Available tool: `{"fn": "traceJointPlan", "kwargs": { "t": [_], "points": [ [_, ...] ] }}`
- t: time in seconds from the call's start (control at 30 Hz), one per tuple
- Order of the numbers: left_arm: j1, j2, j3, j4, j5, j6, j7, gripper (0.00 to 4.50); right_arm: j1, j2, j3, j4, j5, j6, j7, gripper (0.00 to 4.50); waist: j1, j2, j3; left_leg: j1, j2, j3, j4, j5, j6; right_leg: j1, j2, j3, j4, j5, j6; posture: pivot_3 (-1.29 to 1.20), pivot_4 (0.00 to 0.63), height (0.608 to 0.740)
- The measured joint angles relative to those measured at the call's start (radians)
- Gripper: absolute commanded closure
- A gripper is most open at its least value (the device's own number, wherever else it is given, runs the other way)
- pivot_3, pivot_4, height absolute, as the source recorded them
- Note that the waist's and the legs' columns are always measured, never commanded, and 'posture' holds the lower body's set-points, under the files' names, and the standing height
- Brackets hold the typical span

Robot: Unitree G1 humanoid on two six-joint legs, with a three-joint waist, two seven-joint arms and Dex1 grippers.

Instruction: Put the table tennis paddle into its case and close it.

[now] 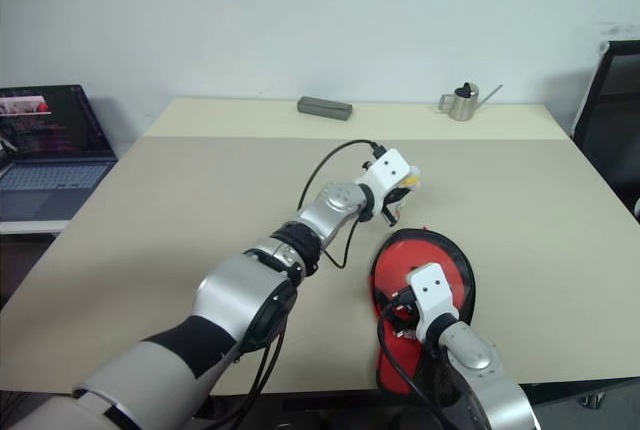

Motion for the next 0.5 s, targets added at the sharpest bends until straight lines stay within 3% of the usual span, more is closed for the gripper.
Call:
{"fn": "traceJointPlan", "kwargs": {
  "t": [0.2, 0.47, 0.5],
  "points": [
    [-0.001, -0.006, -0.018, 0.012, 0.063, 0.0, 0.048, 4.3, 0.027, 0.004, 0.026, -0.021, -0.012, 0.0, -0.007, 0.0, 0.001, 0.0, 0.0, 0.0, 0.0, 0.0, 0.0, 0.0, 0.0, 0.0, 0.0, 0.0, 0.0, 0.0, 0.001, 0.0, 0.15, 0.74],
    [0.009, -0.051, -0.044, 0.011, 0.1, -0.011, -0.064, 4.3, 0.028, 0.015, 0.028, -0.021, -0.021, 0.003, -0.009, 0.0, 0.001, 0.0, 0.0, 0.0, 0.0, 0.0, 0.0, -0.001, 0.0, 0.0, 0.0, 0.0, -0.001, 0.0, 0.001, 0.0, 0.15, 0.74],
    [0.014, -0.054, -0.044, 0.011, 0.102, -0.011, -0.068, 3.95, 0.027, 0.018, 0.028, -0.021, -0.023, 0.003, -0.009, 0.0, 0.0, 0.0, 0.0, 0.0, 0.0, 0.0, 0.0, -0.001, 0.0, 0.0, 0.0, 0.0, -0.001, 0.0, 0.001, 0.0, 0.15, 0.74]
  ]
}}
